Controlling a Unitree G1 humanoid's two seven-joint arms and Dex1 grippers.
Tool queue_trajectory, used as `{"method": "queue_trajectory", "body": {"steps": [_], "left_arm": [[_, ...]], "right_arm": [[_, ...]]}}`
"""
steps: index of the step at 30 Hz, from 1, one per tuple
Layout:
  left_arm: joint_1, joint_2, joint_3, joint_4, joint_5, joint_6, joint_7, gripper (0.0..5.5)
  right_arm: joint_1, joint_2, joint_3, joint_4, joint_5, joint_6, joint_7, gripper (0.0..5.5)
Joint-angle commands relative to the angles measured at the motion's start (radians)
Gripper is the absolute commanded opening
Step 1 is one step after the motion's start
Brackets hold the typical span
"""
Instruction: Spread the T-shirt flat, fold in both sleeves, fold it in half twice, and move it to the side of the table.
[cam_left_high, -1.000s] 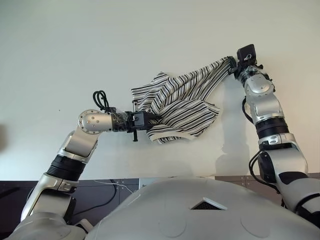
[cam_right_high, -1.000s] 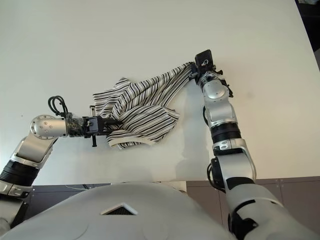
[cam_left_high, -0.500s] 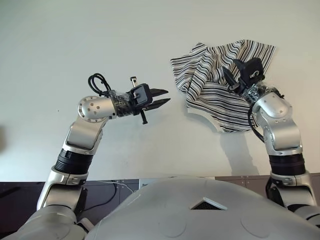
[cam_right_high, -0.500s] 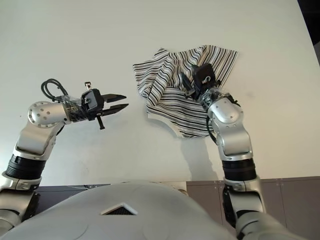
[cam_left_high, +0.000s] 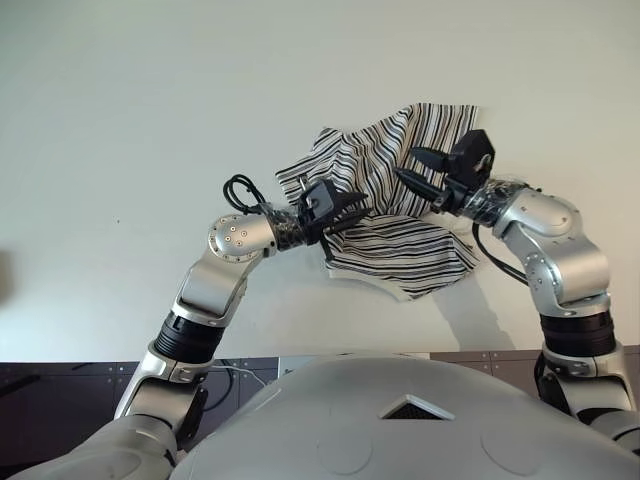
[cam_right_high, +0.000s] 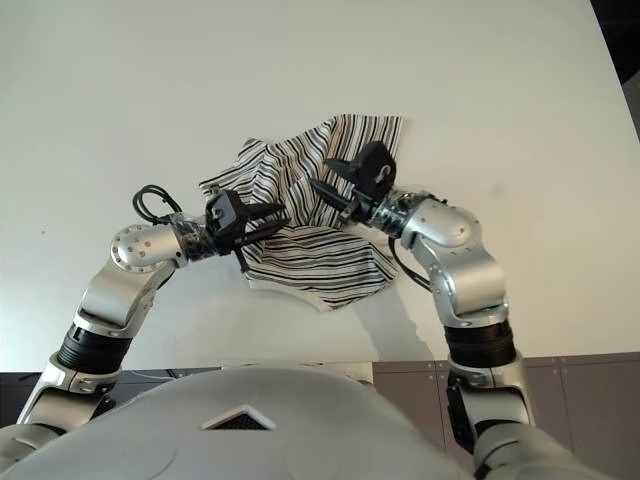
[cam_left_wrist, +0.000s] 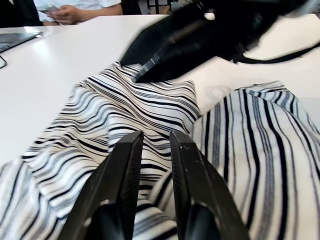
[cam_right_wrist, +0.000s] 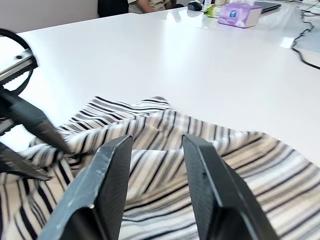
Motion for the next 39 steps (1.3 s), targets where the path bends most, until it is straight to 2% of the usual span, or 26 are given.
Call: {"method": "queue_trajectory", "body": {"steps": [1,4,7,10,12,15,18,21,23,26,30,33,34,36,38,39], "left_arm": [[0.007,0.065,-0.017,-0.045,-0.040,0.023,-0.095,0.97],[-0.014,0.115,-0.079,0.028,0.040,0.001,-0.138,0.97],[-0.029,0.199,-0.124,0.122,0.157,-0.070,-0.169,0.97],[-0.057,0.268,-0.156,0.234,0.277,-0.183,-0.168,0.97],[-0.056,0.286,-0.145,0.251,0.280,-0.215,-0.175,0.97],[-0.038,0.254,-0.055,0.191,0.167,-0.234,-0.150,0.97],[-0.032,0.195,0.002,0.113,0.069,-0.190,-0.126,0.97],[-0.038,0.143,0.025,0.071,0.020,-0.144,-0.097,0.97],[-0.062,0.104,0.050,0.058,-0.029,-0.100,-0.080,0.97],[-0.064,0.107,0.068,0.063,-0.033,-0.079,-0.078,0.97],[-0.026,0.212,-0.005,0.126,0.075,-0.158,-0.165,0.97],[-0.025,0.286,-0.074,0.228,0.233,-0.304,-0.177,0.97],[-0.048,0.281,-0.072,0.273,0.260,-0.322,-0.157,0.97],[-0.108,0.258,-0.062,0.357,0.285,-0.347,-0.127,0.97],[-0.122,0.258,-0.037,0.384,0.271,-0.369,-0.112,0.97],[-0.129,0.242,-0.008,0.374,0.226,-0.345,-0.108,0.97]], "right_arm": [[0.048,-0.079,0.097,0.174,-0.134,-0.052,0.029,1.79],[-0.002,-0.077,0.171,0.380,-0.253,-0.099,-0.008,1.79],[-0.182,-0.045,0.171,0.646,-0.346,-0.184,-0.118,1.79],[-0.447,0.056,0.115,0.989,-0.396,-0.384,-0.386,1.79],[-0.541,0.116,0.029,1.093,-0.352,-0.497,-0.534,1.79],[-0.494,0.136,-0.089,1.002,-0.284,-0.568,-0.642,1.79],[-0.245,0.152,-0.113,0.606,-0.181,-0.462,-0.551,1.79],[-0.051,0.112,0.006,0.288,-0.113,-0.287,-0.405,1.79],[0.020,0.050,0.118,0.204,-0.111,-0.175,-0.274,1.79],[0.017,-0.007,0.200,0.300,-0.198,-0.092,-0.189,1.79],[-0.099,0.005,0.120,0.543,-0.282,-0.090,-0.324,1.79],[-0.207,-0.020,0.121,0.646,-0.318,-0.154,-0.287,1.79],[-0.297,-0.022,0.130,0.743,-0.379,-0.256,-0.341,1.79],[-0.454,-0.009,0.066,0.912,-0.489,-0.443,-0.663,1.79],[-0.464,0.005,-0.010,0.926,-0.541,-0.524,-0.904,1.79],[-0.412,0.013,-0.029,0.864,-0.539,-0.533,-0.920,1.79]]}}
